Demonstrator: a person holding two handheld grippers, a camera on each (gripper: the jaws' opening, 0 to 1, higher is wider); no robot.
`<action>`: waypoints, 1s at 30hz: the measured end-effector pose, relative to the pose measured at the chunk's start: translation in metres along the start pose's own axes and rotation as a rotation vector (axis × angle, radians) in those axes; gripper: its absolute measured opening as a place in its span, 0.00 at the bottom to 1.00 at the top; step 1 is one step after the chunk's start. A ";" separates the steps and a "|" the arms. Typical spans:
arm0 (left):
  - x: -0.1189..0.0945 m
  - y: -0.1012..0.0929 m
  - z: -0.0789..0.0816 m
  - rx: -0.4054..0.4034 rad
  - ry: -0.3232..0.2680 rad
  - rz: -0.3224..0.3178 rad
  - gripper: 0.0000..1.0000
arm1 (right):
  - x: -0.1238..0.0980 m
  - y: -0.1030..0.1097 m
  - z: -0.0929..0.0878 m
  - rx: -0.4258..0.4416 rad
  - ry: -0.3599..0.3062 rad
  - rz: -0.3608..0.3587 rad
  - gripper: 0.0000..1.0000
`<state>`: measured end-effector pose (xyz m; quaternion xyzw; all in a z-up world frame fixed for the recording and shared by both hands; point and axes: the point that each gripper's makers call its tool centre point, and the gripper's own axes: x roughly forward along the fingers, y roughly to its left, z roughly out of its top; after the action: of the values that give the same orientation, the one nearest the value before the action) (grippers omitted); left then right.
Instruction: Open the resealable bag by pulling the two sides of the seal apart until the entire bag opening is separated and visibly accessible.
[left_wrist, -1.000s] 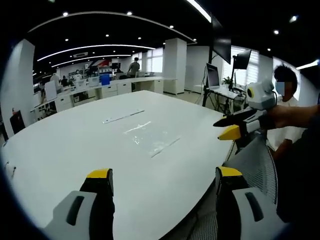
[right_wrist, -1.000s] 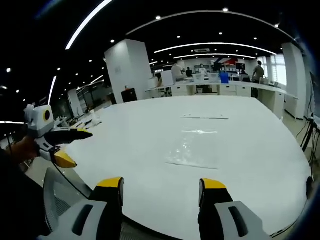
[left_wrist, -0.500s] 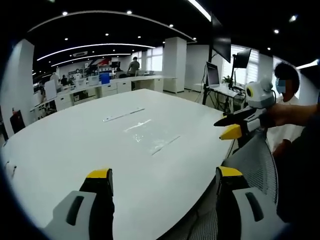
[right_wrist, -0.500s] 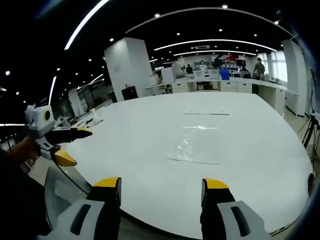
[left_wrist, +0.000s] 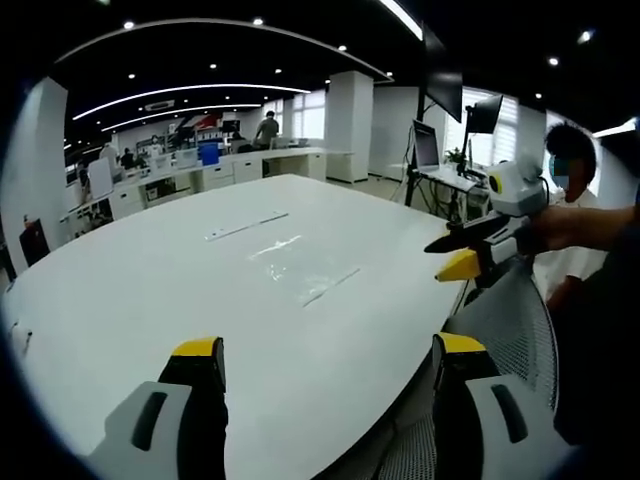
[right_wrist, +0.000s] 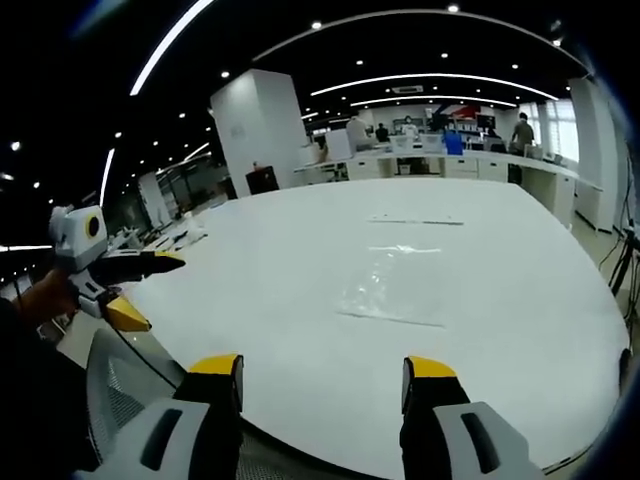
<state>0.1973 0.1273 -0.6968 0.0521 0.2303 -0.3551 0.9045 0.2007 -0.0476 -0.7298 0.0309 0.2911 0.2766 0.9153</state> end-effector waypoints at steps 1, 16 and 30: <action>0.000 0.000 0.000 -0.001 0.001 -0.001 0.84 | 0.001 -0.001 0.000 -0.002 0.000 0.001 0.63; 0.011 0.002 -0.007 0.001 0.035 -0.027 0.85 | 0.024 -0.015 0.000 -0.045 0.039 0.014 0.61; 0.017 0.005 -0.005 0.030 0.036 -0.043 0.91 | 0.063 -0.045 0.017 -0.141 0.059 0.048 0.60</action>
<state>0.2095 0.1218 -0.7096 0.0669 0.2422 -0.3770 0.8915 0.2747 -0.0509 -0.7578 -0.0348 0.2972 0.3189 0.8993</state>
